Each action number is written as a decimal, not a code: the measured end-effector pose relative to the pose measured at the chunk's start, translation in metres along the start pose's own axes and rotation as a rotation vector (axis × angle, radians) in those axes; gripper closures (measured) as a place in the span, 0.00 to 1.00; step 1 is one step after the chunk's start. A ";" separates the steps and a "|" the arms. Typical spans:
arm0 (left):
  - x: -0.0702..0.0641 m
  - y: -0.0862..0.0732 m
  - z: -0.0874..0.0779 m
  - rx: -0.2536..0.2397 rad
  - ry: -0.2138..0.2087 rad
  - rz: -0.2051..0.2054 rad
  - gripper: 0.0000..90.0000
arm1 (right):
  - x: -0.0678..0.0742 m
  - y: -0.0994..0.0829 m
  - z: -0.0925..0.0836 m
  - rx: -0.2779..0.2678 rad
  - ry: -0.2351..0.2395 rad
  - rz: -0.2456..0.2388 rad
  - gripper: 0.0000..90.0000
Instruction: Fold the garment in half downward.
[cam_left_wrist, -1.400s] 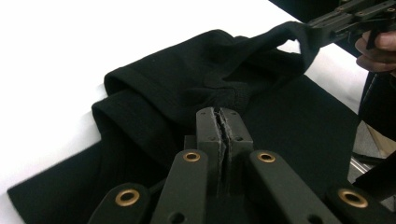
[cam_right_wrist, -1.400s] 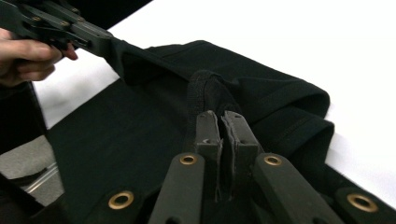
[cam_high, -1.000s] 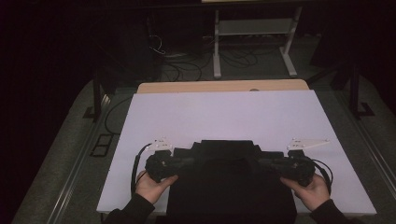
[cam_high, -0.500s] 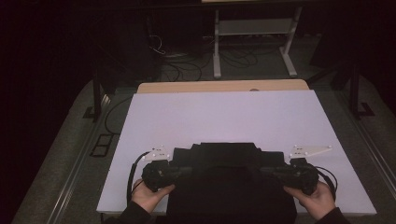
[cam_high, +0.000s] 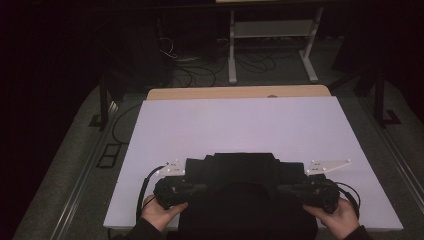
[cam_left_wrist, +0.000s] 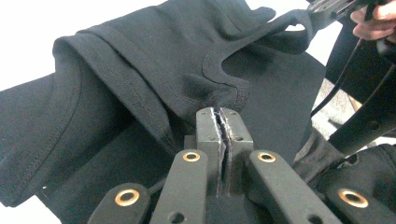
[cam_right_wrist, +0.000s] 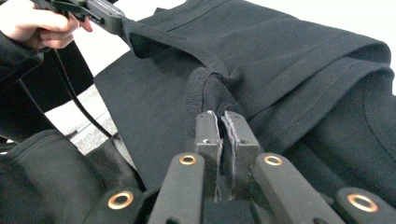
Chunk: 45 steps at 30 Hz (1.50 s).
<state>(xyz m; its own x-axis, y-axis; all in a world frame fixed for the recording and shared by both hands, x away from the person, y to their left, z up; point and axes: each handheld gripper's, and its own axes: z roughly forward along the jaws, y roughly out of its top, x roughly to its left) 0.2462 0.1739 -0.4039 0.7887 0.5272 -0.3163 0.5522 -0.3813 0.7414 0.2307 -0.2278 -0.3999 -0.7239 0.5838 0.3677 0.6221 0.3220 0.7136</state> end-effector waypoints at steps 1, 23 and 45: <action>0.000 0.000 0.000 0.000 0.000 0.002 0.96 | 0.000 0.000 0.001 0.006 0.002 0.001 0.93; 0.011 -0.004 0.008 0.048 -0.040 -0.038 0.62 | -0.006 -0.004 0.013 0.081 0.002 0.054 0.66; 0.027 0.007 0.013 0.014 -0.149 0.014 0.00 | -0.022 0.014 0.002 -0.033 -0.154 0.018 0.00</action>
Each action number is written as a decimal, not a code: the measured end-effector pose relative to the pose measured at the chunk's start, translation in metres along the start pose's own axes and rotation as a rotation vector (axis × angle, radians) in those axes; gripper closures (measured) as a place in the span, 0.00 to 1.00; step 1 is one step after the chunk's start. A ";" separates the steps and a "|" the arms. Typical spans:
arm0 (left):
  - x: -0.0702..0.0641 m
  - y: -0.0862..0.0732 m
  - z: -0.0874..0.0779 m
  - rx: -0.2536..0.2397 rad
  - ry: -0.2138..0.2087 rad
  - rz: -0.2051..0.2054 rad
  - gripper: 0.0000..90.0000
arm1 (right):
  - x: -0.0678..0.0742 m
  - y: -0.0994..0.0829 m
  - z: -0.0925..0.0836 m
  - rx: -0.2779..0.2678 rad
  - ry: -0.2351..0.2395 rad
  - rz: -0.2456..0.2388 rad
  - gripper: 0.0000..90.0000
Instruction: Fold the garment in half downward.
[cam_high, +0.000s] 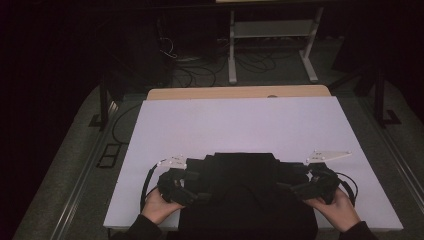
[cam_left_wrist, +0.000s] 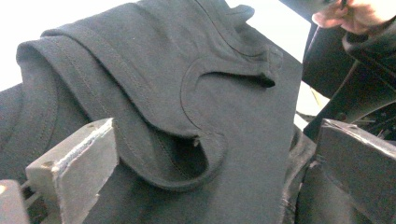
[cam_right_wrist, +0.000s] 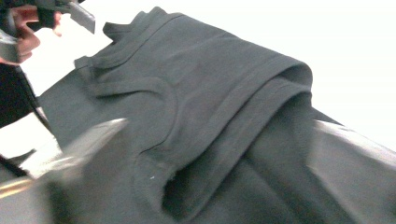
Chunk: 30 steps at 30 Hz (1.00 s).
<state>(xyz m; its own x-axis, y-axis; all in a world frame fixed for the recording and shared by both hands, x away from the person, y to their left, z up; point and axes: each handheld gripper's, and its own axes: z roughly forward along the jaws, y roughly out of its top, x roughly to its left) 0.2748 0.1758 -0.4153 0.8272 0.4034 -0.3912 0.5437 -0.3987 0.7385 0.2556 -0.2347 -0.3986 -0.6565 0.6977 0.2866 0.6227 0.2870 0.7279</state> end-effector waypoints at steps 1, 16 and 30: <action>0.001 0.001 0.000 -0.006 0.010 0.001 0.00 | -0.001 0.000 0.000 -0.001 0.001 -0.004 0.00; 0.028 0.009 -0.011 -0.118 0.045 -0.026 0.00 | -0.036 0.006 -0.004 -0.011 -0.030 0.009 0.00; 0.044 0.015 -0.014 -0.125 0.087 -0.012 0.00 | -0.063 0.005 -0.005 -0.003 -0.046 0.039 0.00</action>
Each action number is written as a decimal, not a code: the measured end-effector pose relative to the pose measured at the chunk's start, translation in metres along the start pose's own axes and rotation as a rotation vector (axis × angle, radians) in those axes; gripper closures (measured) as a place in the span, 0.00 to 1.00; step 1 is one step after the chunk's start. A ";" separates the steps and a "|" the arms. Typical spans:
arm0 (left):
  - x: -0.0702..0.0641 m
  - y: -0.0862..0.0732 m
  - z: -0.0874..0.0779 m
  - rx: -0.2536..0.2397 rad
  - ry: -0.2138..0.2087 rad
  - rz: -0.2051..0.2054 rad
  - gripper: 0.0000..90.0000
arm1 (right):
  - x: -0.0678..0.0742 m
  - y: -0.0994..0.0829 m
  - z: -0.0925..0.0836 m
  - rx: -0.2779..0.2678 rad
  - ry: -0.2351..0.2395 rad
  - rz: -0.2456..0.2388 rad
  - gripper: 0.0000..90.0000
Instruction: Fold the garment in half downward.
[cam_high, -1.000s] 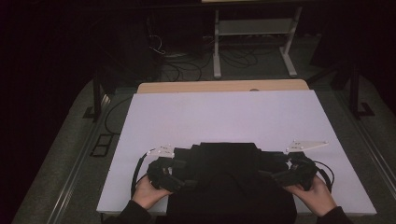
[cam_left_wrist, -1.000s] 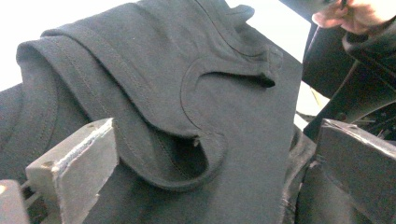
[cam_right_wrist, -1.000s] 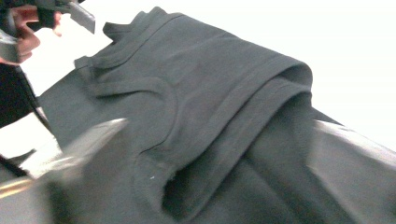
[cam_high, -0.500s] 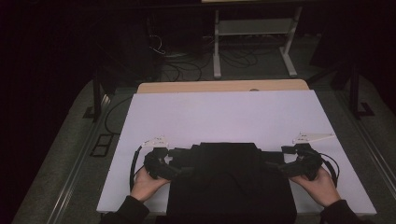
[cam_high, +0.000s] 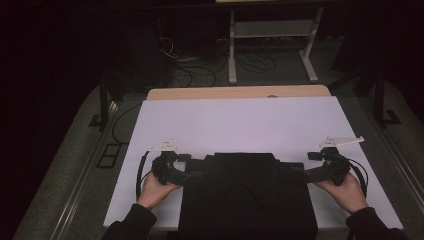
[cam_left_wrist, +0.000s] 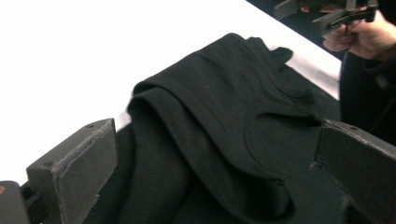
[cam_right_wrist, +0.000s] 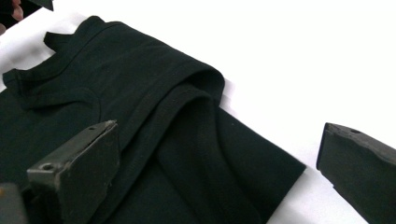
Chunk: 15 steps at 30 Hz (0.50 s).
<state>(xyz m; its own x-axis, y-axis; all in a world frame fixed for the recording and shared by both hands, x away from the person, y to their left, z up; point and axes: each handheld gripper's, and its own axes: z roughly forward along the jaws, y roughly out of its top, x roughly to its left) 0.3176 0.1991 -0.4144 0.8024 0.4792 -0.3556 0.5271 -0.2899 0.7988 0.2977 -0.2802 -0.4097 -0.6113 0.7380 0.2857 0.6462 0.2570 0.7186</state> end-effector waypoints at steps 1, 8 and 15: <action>0.002 0.001 0.000 -0.006 0.006 0.001 0.00 | -0.001 0.000 0.000 0.000 -0.001 -0.003 0.01; 0.016 0.000 0.001 -0.005 0.033 -0.026 0.00 | -0.009 -0.001 0.002 0.003 -0.007 -0.006 0.06; 0.028 0.001 0.002 -0.012 0.058 -0.045 0.00 | -0.016 -0.001 0.001 -0.004 -0.003 0.007 0.09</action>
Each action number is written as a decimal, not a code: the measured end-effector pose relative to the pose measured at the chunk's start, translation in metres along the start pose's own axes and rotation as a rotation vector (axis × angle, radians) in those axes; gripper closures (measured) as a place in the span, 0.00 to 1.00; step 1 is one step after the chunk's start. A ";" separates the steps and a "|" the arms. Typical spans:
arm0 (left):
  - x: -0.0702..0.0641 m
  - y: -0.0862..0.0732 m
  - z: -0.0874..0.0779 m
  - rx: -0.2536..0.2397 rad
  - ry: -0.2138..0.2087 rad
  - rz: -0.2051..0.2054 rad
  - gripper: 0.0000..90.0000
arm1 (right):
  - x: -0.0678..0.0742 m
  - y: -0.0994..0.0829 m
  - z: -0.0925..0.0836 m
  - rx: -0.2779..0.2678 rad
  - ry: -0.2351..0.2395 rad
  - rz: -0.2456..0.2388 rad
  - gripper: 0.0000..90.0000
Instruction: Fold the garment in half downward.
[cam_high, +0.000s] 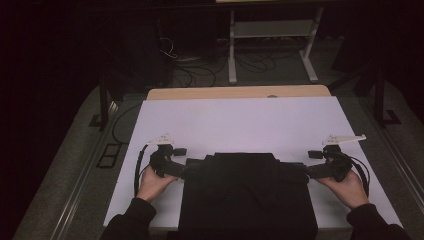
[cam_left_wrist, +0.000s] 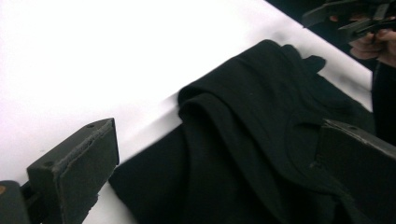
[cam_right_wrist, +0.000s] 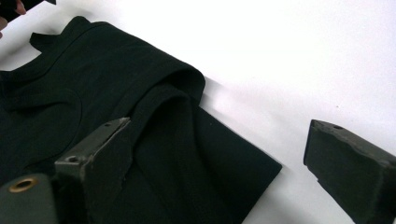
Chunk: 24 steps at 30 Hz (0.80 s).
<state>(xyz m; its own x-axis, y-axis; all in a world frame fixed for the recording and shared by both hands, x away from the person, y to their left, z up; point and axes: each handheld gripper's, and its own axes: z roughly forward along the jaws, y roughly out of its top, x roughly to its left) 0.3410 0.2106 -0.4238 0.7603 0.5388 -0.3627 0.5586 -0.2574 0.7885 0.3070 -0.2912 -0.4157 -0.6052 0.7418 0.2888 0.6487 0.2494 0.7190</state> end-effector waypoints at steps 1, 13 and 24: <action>0.002 0.000 0.000 0.001 0.001 -0.005 0.00 | -0.001 0.000 0.000 0.001 -0.001 -0.003 0.10; 0.017 0.000 0.007 0.042 0.026 -0.039 0.00 | -0.012 0.000 0.003 0.004 -0.003 0.009 0.14; 0.024 -0.001 0.011 0.069 0.011 -0.066 0.00 | -0.022 -0.001 0.009 0.039 -0.005 0.035 0.17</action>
<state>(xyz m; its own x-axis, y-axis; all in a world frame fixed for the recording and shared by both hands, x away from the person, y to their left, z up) 0.3624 0.2149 -0.4388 0.7176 0.5654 -0.4066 0.6292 -0.2759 0.7267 0.3238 -0.3022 -0.4287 -0.5791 0.7540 0.3101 0.6871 0.2466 0.6834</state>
